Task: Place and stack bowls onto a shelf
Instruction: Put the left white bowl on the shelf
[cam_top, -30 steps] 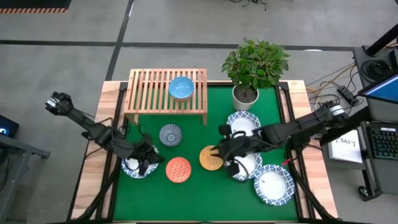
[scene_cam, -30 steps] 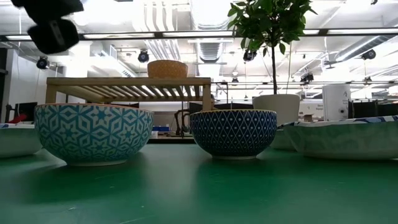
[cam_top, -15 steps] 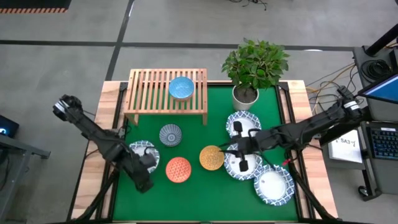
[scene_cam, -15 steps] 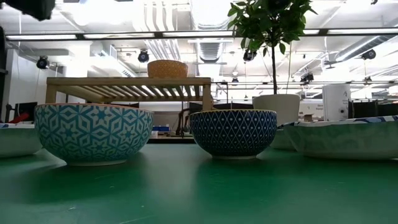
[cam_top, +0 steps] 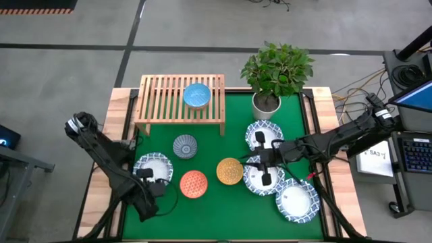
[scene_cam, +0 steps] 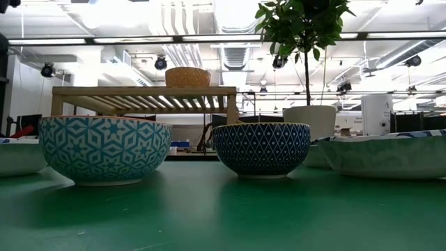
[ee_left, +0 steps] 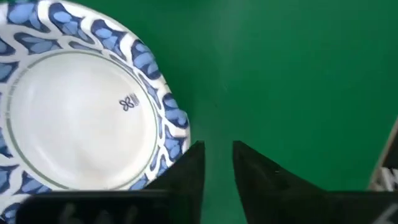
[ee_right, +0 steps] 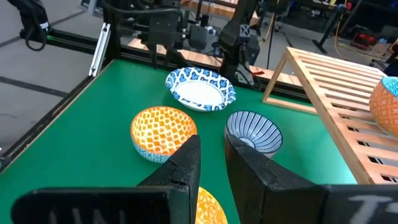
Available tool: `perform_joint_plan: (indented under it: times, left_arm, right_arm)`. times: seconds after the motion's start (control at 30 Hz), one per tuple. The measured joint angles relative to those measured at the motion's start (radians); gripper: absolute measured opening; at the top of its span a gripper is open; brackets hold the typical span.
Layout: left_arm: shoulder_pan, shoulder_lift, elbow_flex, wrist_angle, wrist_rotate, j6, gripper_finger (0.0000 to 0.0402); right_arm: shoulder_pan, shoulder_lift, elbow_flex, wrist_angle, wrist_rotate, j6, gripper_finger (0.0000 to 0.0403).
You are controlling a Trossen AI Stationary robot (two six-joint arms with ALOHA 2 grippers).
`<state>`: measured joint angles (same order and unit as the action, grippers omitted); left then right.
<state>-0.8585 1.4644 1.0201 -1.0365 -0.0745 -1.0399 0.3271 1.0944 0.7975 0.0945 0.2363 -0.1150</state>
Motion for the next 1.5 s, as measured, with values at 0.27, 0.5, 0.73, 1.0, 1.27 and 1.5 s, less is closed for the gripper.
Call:
perform_joint_plan:
  times: [0.27, 0.5, 0.73, 1.0, 1.27, 1.5]
  left_arm:
    - [-0.005, 0.027, -0.056, 0.015, -0.048, -0.033, 0.0148]
    - [-0.004, 0.029, -0.161, 0.131, -0.05, -0.101, 0.014]
    - [-0.005, 0.029, -0.182, 0.154, -0.049, -0.125, 0.0077]
    - [-0.009, 0.028, -0.132, 0.132, -0.041, -0.124, 0.0008]
    - [-0.031, 0.028, 0.11, -0.09, -0.038, -0.072, 0.0001]
    - [-0.028, 0.027, 0.397, -0.303, -0.238, 0.028, 0.0]
  right_arm:
    - [0.0, 0.001, 0.0, -0.007, 0.0, -0.007, 0.0063]
    - [0.0, 0.001, 0.0, -0.008, 0.0, -0.007, 0.0063]
    - [0.0, 0.001, 0.0, -0.007, 0.0, -0.006, 0.0063]
    - [0.0, 0.001, 0.0, -0.008, 0.001, -0.001, 0.0063]
    - [0.0, 0.001, 0.0, -0.013, 0.0, 0.003, 0.0063]
    - [0.0, 0.001, -0.007, -0.011, 0.0, 0.003, 0.0063]
